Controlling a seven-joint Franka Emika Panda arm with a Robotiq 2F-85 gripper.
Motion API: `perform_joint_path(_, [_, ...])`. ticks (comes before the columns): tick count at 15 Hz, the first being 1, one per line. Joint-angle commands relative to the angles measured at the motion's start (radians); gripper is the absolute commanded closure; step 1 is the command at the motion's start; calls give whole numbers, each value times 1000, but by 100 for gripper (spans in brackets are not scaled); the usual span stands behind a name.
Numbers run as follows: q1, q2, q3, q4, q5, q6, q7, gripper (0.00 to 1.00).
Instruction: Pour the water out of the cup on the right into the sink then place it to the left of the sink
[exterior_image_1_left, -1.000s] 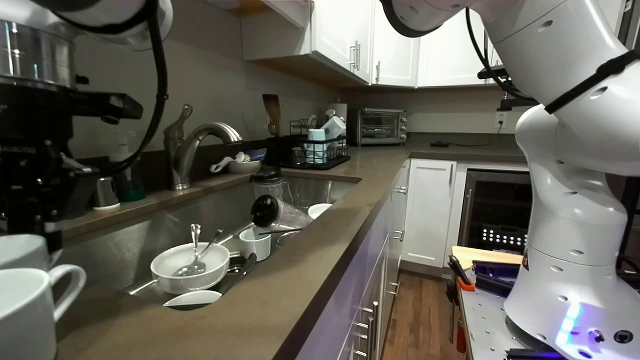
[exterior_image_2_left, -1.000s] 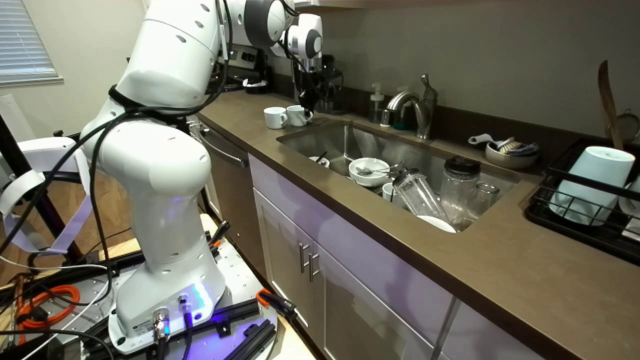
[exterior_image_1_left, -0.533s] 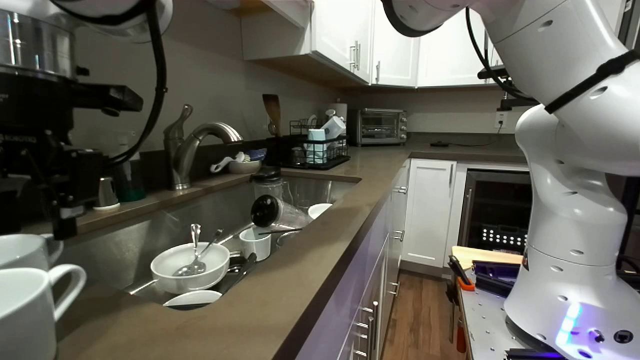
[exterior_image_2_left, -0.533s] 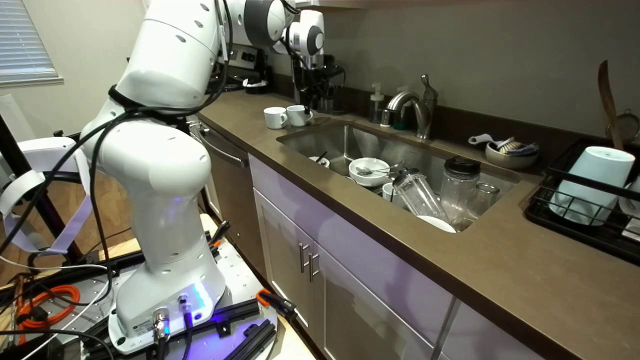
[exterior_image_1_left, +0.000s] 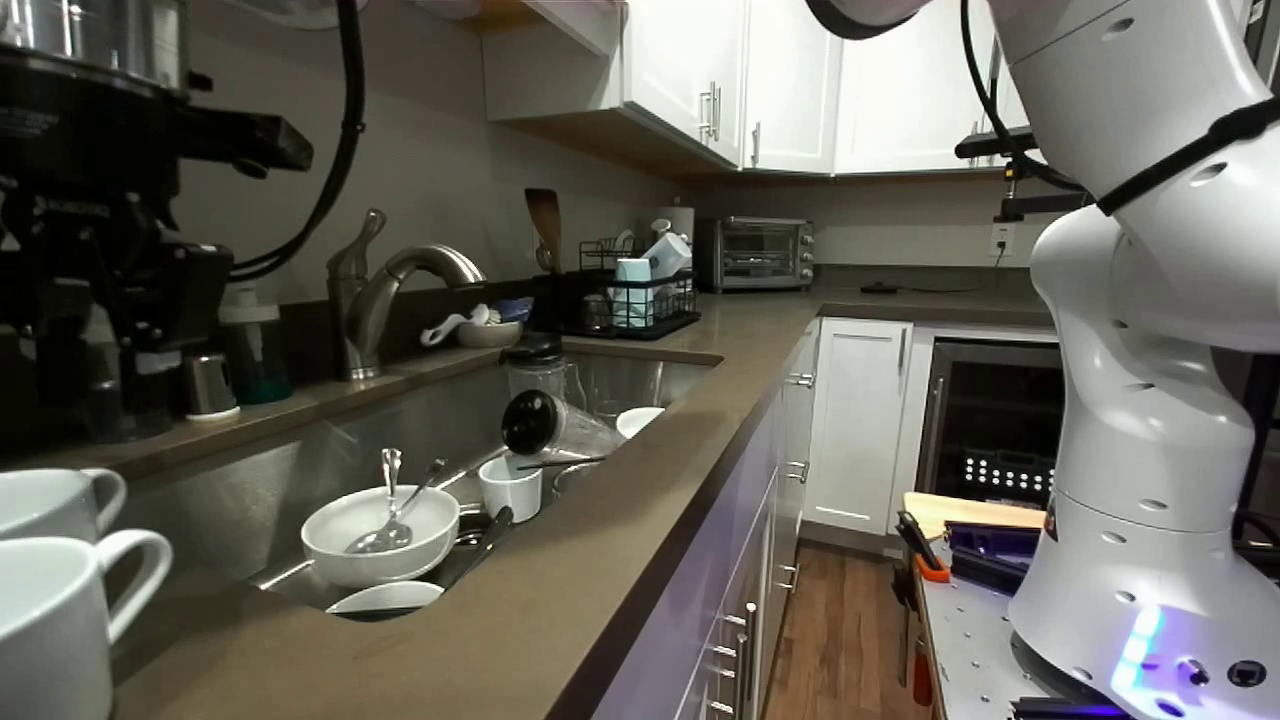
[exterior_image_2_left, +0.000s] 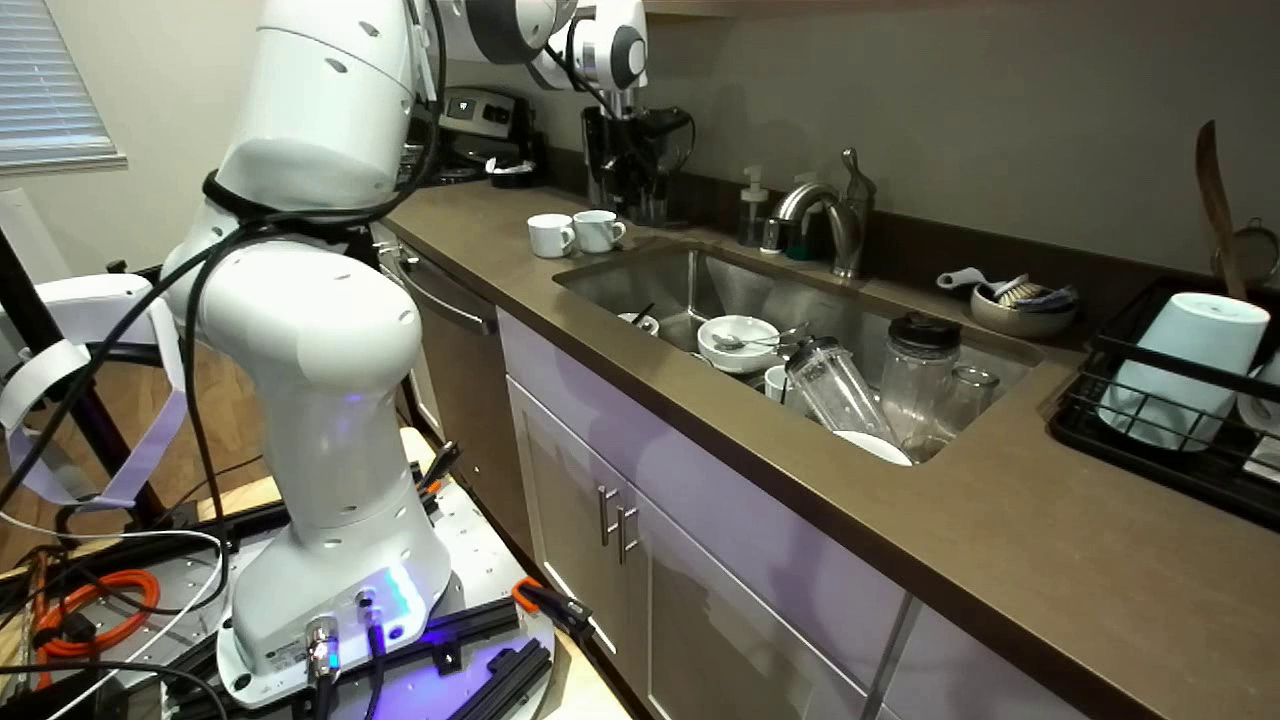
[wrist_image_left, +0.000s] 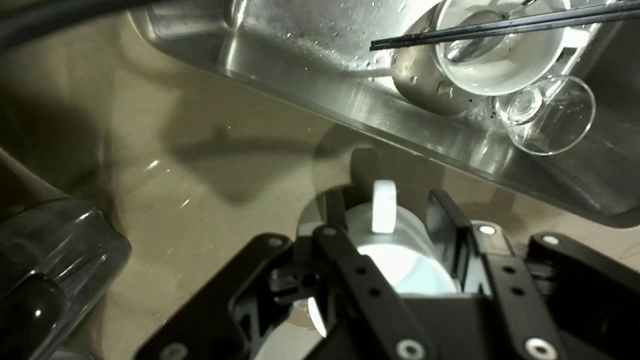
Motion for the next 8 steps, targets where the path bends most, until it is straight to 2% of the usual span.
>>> perform_joint_path(1, [-7,-164,-7,-207,-15,99,39,53])
perform_joint_path(2, [-7,-195,-10,-246,-16,122,45,57])
perform_joint_path(3, [-11,-90,9,-107,-9,57,16,52])
perform_joint_path(4, [-13,-119,9,-144,-10,73,21,56])
perform_joint_path(8, [-16,-166,6,-205,-10,92,24,57])
